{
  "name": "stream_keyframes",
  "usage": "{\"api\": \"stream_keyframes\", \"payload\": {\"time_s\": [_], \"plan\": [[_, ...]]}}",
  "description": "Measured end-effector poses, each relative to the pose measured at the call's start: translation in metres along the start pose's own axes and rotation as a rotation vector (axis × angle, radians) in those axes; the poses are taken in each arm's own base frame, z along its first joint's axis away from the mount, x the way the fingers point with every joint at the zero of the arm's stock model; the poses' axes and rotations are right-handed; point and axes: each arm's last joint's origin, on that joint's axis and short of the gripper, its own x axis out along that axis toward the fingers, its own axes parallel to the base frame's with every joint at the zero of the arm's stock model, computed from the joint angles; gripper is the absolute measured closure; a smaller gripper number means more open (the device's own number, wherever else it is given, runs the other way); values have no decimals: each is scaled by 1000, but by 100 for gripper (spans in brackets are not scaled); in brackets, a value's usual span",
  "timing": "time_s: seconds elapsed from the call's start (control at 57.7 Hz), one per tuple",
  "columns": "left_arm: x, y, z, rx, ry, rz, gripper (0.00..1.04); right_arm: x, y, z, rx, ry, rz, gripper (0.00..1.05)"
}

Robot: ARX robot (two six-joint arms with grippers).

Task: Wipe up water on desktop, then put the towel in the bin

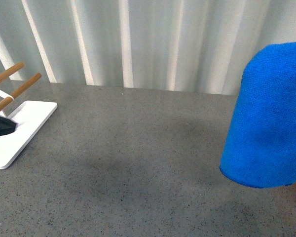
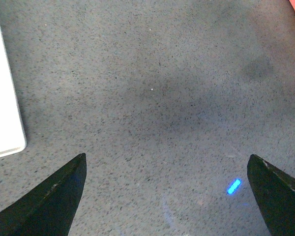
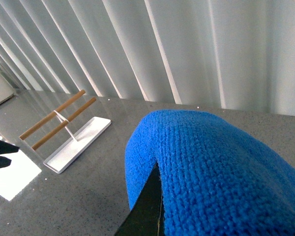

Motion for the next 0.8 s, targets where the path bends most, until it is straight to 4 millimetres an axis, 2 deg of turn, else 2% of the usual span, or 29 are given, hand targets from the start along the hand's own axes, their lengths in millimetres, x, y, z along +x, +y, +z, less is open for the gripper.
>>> {"api": "stream_keyframes", "payload": {"time_s": [0.121,0.173,0.208,0.26,0.312,0.329,0.364,0.416,0.659,0.797], "plan": [[-24,-2,-17,63,-22,4,7,2,1,-2,4,11,-2,101],[-24,-1,-24,86,-90,152,13,2,1,-3,2,15,0,101],[-23,0,-35,74,-191,312,21,2,1,-3,3,18,-1,101],[-23,-4,-49,46,-359,452,30,3,1,-4,4,23,-2,101],[-28,-10,-56,15,-507,503,40,3,1,-5,6,32,-7,101],[-29,-11,-56,22,-521,505,40,3,1,-5,5,34,-9,101],[-37,-19,-54,25,-656,520,50,3,1,-5,7,39,-12,101],[-43,-27,-52,29,-718,515,59,4,2,-5,2,43,-11,101],[-44,-48,-73,-4,-717,494,101,5,2,-4,-7,51,-14,101],[-48,-56,-80,-11,-729,494,101,7,4,-7,-15,70,-12,101]]}}
